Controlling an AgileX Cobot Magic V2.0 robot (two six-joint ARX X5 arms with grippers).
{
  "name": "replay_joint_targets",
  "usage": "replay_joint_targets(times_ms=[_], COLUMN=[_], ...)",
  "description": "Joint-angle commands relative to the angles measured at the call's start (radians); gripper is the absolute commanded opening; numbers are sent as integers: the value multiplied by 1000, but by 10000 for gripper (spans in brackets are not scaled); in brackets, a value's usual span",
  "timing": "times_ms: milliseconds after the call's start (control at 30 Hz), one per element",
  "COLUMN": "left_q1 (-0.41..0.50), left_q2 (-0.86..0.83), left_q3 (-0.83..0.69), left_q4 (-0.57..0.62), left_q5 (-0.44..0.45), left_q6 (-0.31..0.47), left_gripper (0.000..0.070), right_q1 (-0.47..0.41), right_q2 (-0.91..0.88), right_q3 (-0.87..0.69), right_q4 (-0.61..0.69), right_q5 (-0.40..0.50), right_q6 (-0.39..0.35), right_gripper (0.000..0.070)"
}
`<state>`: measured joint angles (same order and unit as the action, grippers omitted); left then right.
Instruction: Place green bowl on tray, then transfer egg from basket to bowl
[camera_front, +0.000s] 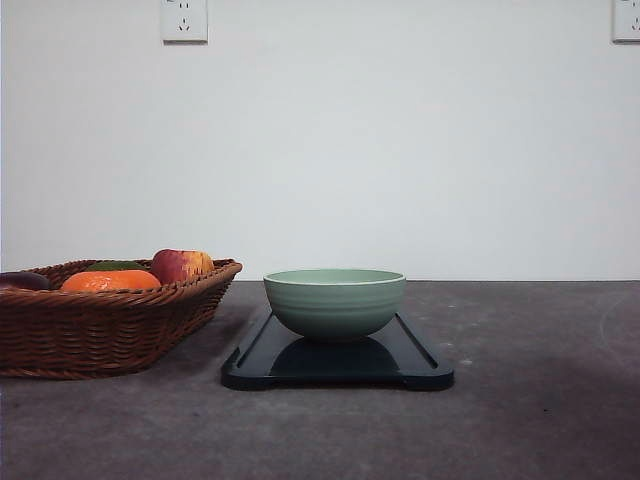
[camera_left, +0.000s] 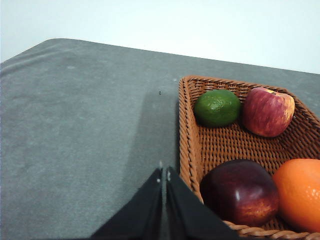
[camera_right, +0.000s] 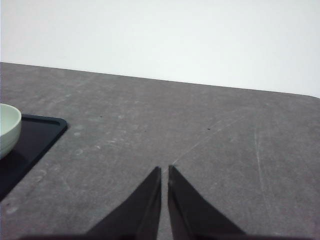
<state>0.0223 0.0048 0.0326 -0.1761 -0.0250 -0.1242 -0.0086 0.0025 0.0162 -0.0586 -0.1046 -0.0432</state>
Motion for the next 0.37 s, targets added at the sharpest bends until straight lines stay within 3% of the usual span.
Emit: replay_joint_targets(times_ms=[0,333], left_q1=[2,2], left_q2=[-1,-1], left_q3=[-19,-19], left_q4=[13,13], left_q5=[-3,-3], left_q6=[-3,-3], left_gripper=[0,0], right_q1=[-2,-2], right_q2=[1,1], right_q3=[-4,-4], right_q4=[13,13], right_q5=[1,1], right_q6=[17,17], right_gripper=[16,16])
